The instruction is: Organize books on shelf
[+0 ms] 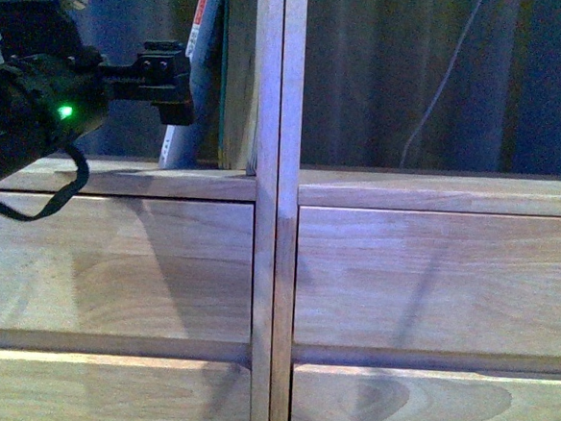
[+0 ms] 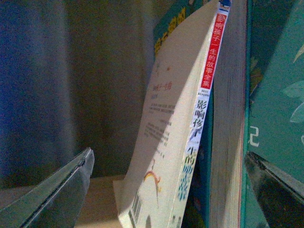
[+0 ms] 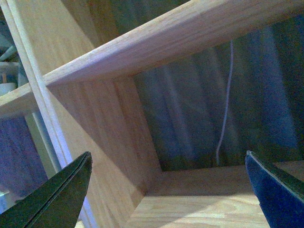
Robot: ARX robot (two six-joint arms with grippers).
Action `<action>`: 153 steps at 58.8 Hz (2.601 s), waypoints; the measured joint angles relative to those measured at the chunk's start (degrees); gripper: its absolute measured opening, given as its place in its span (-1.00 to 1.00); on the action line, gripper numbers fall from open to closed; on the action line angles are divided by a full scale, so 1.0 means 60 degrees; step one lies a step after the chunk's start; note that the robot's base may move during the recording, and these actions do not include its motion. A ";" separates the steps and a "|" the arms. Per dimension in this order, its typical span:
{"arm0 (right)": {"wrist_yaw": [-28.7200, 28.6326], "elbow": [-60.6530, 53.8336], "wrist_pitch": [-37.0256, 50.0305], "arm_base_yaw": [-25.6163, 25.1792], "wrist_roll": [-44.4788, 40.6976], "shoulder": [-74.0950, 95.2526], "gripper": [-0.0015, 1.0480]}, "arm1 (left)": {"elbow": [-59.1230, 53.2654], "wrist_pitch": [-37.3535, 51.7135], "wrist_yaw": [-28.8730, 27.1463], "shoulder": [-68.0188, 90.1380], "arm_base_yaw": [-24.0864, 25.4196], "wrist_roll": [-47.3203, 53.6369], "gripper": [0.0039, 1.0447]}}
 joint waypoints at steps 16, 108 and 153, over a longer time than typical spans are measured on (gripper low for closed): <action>0.0000 0.0000 0.0000 0.0000 0.0000 0.0000 0.86 | -0.2779 -0.0528 -0.0856 -0.3122 0.0226 -0.0831 0.86; 0.4335 -0.7748 -0.2779 0.2612 -0.5038 -0.5493 -0.94 | -0.9985 -0.7501 -0.0929 -1.2797 0.1861 -0.0244 -0.95; 0.4339 -0.8874 -0.3559 0.2612 -0.5038 -0.7493 -0.94 | -1.0488 -0.9147 -0.0929 -1.5096 0.1865 -0.0226 -0.95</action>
